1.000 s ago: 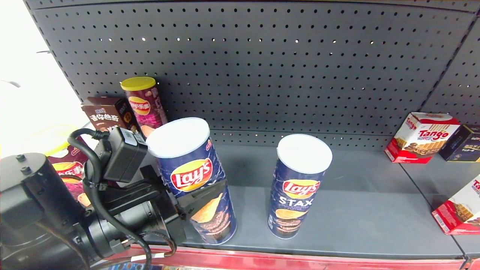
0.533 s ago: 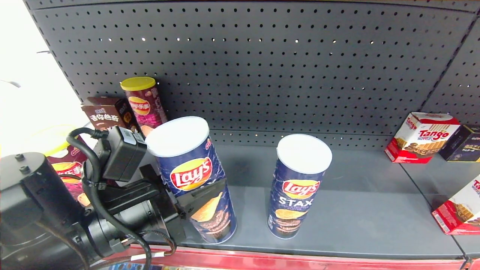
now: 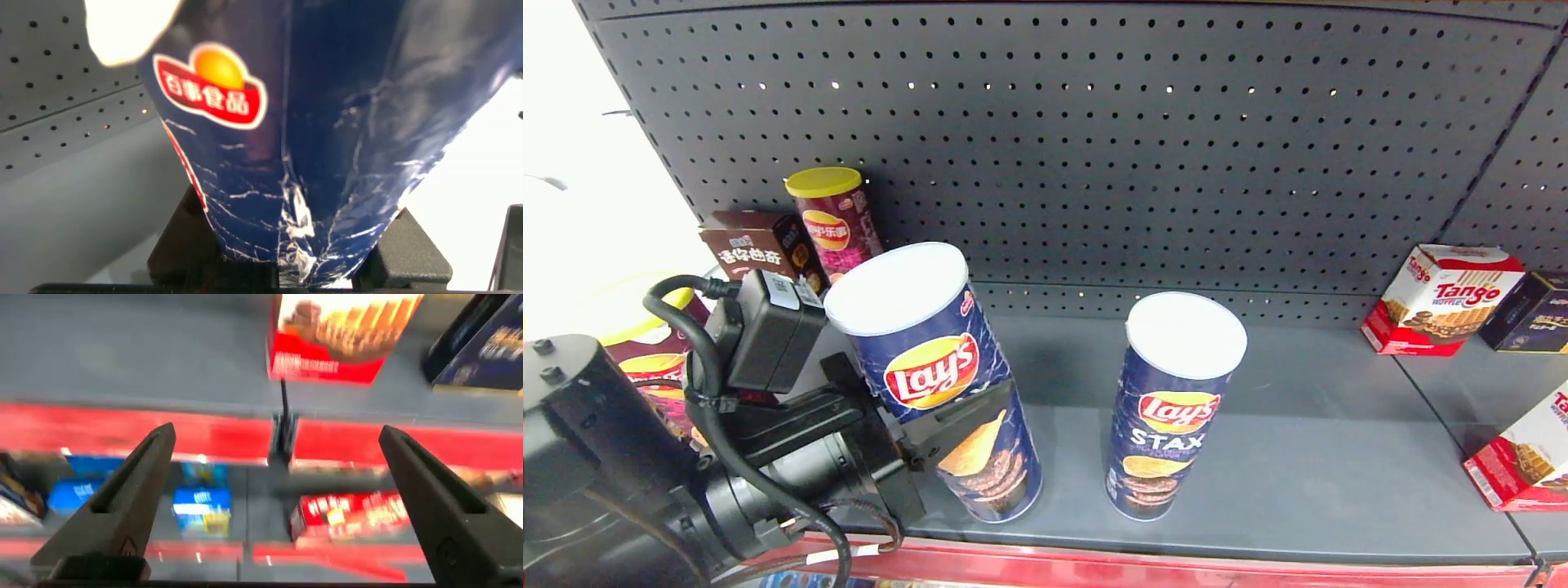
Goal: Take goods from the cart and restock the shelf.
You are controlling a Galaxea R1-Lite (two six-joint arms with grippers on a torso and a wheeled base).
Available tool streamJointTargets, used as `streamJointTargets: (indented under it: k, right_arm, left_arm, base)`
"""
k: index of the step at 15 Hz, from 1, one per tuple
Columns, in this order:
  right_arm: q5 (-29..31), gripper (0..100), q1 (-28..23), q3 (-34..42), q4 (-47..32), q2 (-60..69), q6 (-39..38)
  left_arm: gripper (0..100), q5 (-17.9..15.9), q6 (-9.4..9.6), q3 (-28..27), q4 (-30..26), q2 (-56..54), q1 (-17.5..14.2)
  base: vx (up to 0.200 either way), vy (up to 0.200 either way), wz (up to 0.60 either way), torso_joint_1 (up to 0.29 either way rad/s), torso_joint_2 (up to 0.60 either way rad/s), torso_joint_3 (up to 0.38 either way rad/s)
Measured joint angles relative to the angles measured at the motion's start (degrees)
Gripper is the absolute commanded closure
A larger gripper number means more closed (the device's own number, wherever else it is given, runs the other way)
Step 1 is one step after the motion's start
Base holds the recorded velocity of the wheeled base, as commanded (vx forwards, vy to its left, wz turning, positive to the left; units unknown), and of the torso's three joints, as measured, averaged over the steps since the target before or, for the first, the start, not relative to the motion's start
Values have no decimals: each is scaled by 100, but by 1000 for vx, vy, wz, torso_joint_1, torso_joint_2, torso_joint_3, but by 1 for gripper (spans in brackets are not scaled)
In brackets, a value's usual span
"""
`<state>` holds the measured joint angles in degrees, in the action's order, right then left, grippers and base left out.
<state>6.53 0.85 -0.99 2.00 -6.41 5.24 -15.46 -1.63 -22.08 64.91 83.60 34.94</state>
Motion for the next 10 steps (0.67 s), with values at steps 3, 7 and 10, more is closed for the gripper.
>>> streamJointTargets:
  k: [3, 7, 10]
  right_arm:
    - [-1278, 0, -67, 33, 71, 455, 63]
    - [-808, 0, -78, 78, 100, 611, -218]
    - [-104, 0, -83, 88, -107, 636, -773]
  left_arm:
    - [100, -49, -30, 63, 12, 0, -18]
    - [100, -72, -60, 67, 11, 0, -27]
    - [100, -72, -71, 78, 11, -9, -33]
  base:
    - [0, 0, 0, 0, 0, 0]
    - [0, 0, 0, 0, 0, 0]
    - [0, 0, 0, 0, 0, 0]
